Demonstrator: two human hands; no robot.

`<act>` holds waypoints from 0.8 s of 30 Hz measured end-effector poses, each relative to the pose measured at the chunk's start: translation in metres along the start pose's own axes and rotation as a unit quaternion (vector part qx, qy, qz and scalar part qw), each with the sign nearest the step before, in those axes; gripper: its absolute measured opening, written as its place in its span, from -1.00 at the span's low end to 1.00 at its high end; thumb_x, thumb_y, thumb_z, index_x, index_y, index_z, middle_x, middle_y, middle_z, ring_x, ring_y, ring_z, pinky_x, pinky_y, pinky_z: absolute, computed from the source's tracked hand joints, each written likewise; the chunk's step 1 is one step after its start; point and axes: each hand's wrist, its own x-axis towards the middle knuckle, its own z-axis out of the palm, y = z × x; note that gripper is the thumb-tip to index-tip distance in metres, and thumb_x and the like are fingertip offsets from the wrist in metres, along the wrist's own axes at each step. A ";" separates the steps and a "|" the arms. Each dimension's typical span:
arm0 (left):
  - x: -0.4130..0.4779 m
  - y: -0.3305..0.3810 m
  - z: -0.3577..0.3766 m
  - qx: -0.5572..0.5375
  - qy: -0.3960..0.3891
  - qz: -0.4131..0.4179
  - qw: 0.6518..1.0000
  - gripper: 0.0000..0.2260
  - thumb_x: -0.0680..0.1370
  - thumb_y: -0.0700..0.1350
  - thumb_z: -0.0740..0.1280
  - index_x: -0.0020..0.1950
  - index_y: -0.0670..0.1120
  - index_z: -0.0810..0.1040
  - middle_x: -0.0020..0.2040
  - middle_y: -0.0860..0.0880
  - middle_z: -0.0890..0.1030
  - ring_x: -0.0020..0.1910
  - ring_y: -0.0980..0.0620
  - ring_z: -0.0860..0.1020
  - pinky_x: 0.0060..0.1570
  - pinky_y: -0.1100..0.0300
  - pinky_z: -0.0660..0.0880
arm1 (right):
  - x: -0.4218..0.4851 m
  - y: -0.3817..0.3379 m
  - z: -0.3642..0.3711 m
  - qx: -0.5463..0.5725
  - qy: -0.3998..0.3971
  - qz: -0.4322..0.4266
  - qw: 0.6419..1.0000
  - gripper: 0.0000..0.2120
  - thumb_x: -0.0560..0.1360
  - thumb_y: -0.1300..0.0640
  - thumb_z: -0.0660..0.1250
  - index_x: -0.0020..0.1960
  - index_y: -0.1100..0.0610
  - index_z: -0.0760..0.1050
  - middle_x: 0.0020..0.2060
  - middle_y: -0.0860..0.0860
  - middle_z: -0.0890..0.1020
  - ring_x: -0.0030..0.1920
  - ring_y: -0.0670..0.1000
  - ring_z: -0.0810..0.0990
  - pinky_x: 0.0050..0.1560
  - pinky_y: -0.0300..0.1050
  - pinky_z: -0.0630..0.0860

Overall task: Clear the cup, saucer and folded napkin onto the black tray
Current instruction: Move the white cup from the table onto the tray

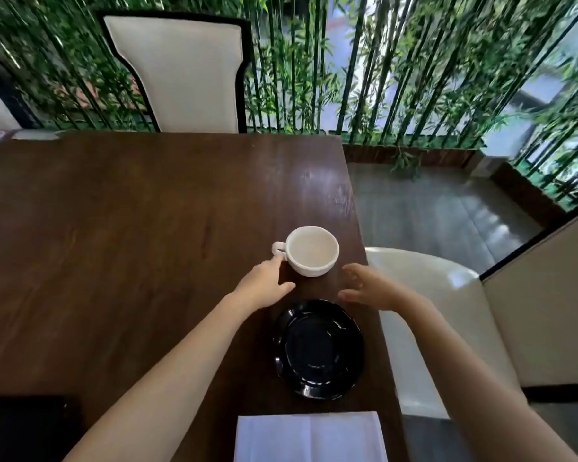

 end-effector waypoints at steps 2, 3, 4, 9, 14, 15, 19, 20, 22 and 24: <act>0.008 -0.001 0.005 -0.026 0.037 -0.017 0.999 -0.40 0.51 0.04 0.33 0.46 -0.07 0.16 0.38 -0.14 0.39 0.34 -0.13 0.38 0.25 -0.04 0.41 | 0.011 0.004 0.000 0.026 0.027 -0.017 0.999 -0.33 0.42 -0.04 0.42 0.42 0.15 0.24 0.32 0.13 0.45 0.30 0.14 0.45 0.29 0.10 0.43; 0.010 -0.003 0.008 -0.037 0.050 -0.023 0.998 -0.40 0.49 0.04 0.36 0.44 -0.07 0.18 0.37 -0.14 0.39 0.33 -0.12 0.38 0.24 -0.05 0.41 | 0.016 0.006 0.001 0.040 0.034 -0.028 0.998 -0.33 0.40 -0.03 0.44 0.40 0.13 0.26 0.30 0.12 0.47 0.29 0.12 0.46 0.28 0.08 0.44; 0.012 -0.004 0.011 -0.044 0.065 -0.026 0.997 -0.40 0.48 0.04 0.38 0.42 -0.07 0.20 0.36 -0.13 0.39 0.33 -0.12 0.37 0.25 -0.05 0.41 | 0.018 0.006 0.001 0.058 0.043 -0.041 0.997 -0.32 0.38 -0.02 0.46 0.39 0.11 0.26 0.28 0.09 0.47 0.28 0.10 0.46 0.28 0.04 0.44; 0.022 -0.005 0.025 -0.132 0.144 -0.015 0.981 -0.41 0.39 -0.01 0.48 0.33 -0.09 0.31 0.22 -0.09 0.44 0.27 -0.08 0.38 0.24 0.04 0.39 | 0.039 0.004 0.006 0.163 0.063 -0.110 0.978 -0.20 0.31 0.01 0.53 0.42 -0.08 0.17 0.23 -0.24 0.37 0.28 -0.17 0.38 0.16 -0.31 0.31; 0.029 0.003 0.038 -0.258 0.195 -0.013 0.946 -0.38 0.34 -0.11 0.53 0.33 -0.08 0.35 0.10 0.04 0.39 0.08 0.07 0.49 -0.09 0.48 0.43 | 0.043 -0.008 0.007 0.223 0.090 -0.147 0.959 -0.19 0.28 0.01 0.55 0.25 -0.46 0.10 0.16 -0.59 0.29 0.23 -0.46 0.32 0.13 -0.59 0.32; 0.030 0.005 0.040 -0.282 0.193 -0.014 0.940 -0.36 0.34 -0.12 0.53 0.35 -0.08 0.34 0.13 0.03 0.39 0.08 0.09 0.50 -0.13 0.52 0.44 | 0.044 -0.008 0.009 0.241 0.097 -0.152 0.954 -0.18 0.28 0.05 0.55 0.25 -0.45 0.11 0.17 -0.55 0.30 0.23 -0.44 0.32 0.13 -0.59 0.32; 0.032 0.010 0.044 -0.405 0.172 -0.006 0.898 -0.35 0.37 -0.23 0.51 0.40 -0.12 0.33 0.29 -0.11 0.39 0.20 0.03 0.50 0.14 0.19 0.54 | 0.050 -0.008 0.017 0.296 0.109 -0.153 0.937 -0.15 0.29 0.16 0.56 0.22 -0.45 0.10 0.24 -0.37 0.27 0.22 -0.50 0.28 0.11 -0.61 0.29; 0.032 0.011 0.043 -0.428 0.171 -0.004 0.888 -0.36 0.37 -0.25 0.50 0.40 -0.13 0.34 0.30 -0.13 0.40 0.21 0.03 0.50 0.17 0.16 0.53 | 0.050 -0.008 0.018 0.309 0.112 -0.155 0.932 -0.16 0.30 0.18 0.55 0.24 -0.40 0.11 0.26 -0.33 0.27 0.22 -0.49 0.28 0.11 -0.61 0.29; 0.031 0.011 0.041 -0.462 0.160 -0.002 0.872 -0.39 0.39 -0.28 0.49 0.39 -0.11 0.36 0.32 -0.13 0.40 0.25 0.03 0.48 0.21 0.12 0.51 | 0.053 -0.008 0.021 0.333 0.116 -0.163 0.922 -0.18 0.30 0.21 0.55 0.29 -0.28 0.13 0.29 -0.21 0.30 0.25 -0.44 0.30 0.15 -0.58 0.29; 0.031 0.011 0.039 -0.482 0.145 0.000 0.864 -0.42 0.40 -0.29 0.47 0.38 -0.09 0.38 0.33 -0.14 0.42 0.27 0.01 0.47 0.23 0.09 0.50 | 0.053 -0.009 0.021 0.346 0.116 -0.173 0.915 -0.19 0.30 0.22 0.55 0.30 -0.22 0.13 0.29 -0.15 0.32 0.25 -0.40 0.32 0.16 -0.55 0.31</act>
